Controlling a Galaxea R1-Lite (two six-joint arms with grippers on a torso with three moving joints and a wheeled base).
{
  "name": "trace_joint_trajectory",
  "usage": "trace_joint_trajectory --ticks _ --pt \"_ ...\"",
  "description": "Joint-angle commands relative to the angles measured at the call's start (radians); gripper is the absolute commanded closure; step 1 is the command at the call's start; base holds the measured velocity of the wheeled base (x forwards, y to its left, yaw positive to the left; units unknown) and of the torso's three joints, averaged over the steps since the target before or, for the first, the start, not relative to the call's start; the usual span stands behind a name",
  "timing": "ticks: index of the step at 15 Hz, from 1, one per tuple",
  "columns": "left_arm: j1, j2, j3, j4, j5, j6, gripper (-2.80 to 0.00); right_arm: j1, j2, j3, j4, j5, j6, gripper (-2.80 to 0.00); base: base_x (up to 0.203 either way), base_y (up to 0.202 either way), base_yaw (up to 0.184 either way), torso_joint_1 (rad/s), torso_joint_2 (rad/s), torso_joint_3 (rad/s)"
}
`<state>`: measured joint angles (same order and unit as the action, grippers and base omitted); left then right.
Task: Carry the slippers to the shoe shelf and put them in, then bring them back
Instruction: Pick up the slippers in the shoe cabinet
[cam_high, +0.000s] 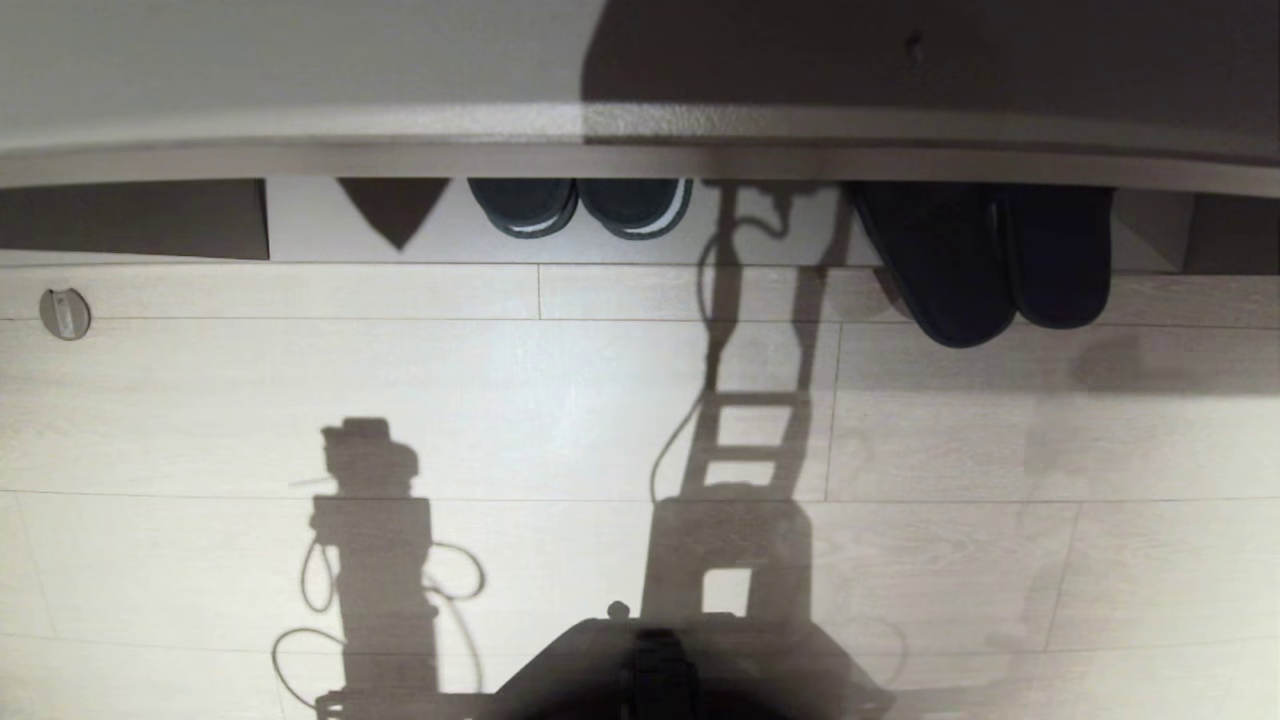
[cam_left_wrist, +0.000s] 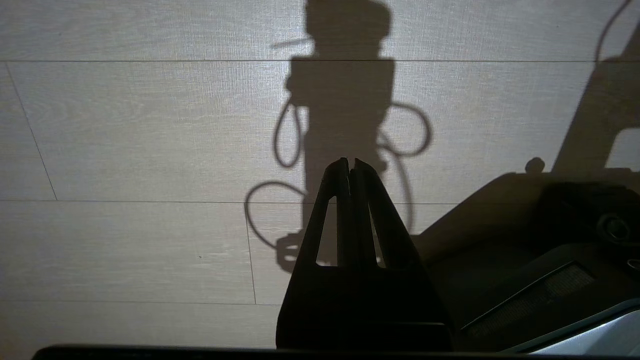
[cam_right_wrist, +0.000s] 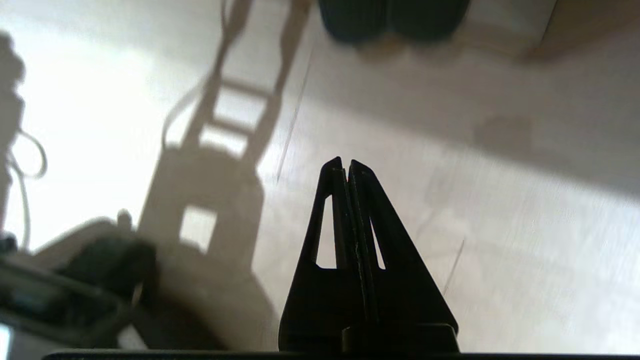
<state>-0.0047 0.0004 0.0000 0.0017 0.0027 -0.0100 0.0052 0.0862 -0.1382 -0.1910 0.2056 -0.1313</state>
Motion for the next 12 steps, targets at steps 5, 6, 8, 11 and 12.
trace_joint_trajectory --ticks 5,6,8,11,12 --pt "0.0 -0.001 0.002 0.001 0.0 0.001 0.0 -0.007 -0.088 0.139 0.099 -0.154 0.005 0.0 0.0 0.0 0.0 0.0 0.0 0.0" --pt "0.0 0.0 0.002 0.001 0.0 0.001 0.0 -0.007 -0.089 0.137 0.179 -0.17 0.007 0.0 0.0 0.0 0.0 0.0 0.0 0.0" --pt "0.0 0.0 0.002 0.001 0.0 0.001 0.0 -0.007 -0.089 0.136 0.205 -0.182 0.016 0.0 0.0 0.0 0.0 0.0 0.0 0.0" --pt "0.0 0.0 0.002 0.001 0.0 0.002 0.0 -0.007 -0.089 0.14 0.194 -0.181 0.021 0.0 0.0 0.0 0.0 0.0 0.0 0.0" --pt "0.0 0.0 0.002 0.001 0.0 0.002 0.0 -0.007 -0.089 0.14 0.194 -0.18 0.019 0.0 0.0 0.0 0.0 0.0 0.0 0.0"
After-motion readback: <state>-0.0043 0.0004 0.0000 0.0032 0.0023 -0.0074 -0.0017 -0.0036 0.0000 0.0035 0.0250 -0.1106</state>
